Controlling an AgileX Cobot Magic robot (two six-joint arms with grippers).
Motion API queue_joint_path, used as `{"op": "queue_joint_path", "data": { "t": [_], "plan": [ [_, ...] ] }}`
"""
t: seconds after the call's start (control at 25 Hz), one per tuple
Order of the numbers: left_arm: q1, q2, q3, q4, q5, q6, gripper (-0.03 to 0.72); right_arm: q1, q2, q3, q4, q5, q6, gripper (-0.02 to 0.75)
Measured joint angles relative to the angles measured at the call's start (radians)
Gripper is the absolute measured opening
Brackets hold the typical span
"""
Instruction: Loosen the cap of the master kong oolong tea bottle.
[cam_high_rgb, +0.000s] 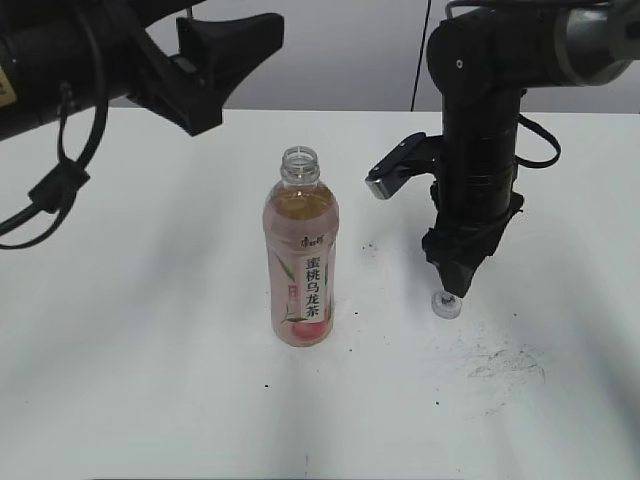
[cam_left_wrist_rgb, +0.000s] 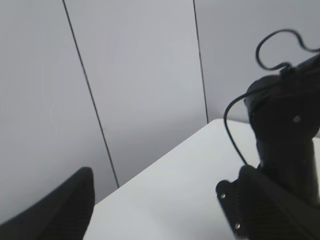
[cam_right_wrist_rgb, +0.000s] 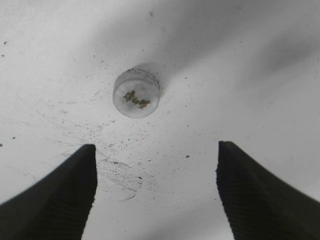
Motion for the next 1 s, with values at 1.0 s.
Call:
{"op": "queue_joint_path", "data": {
  "t": [1.0],
  "plan": [
    [0.000,-0.324,-0.001,-0.531,1.514,0.092,0.523,-0.001,-0.306,0.022,-0.047,0.044,0.321,0.556]
  ]
}}
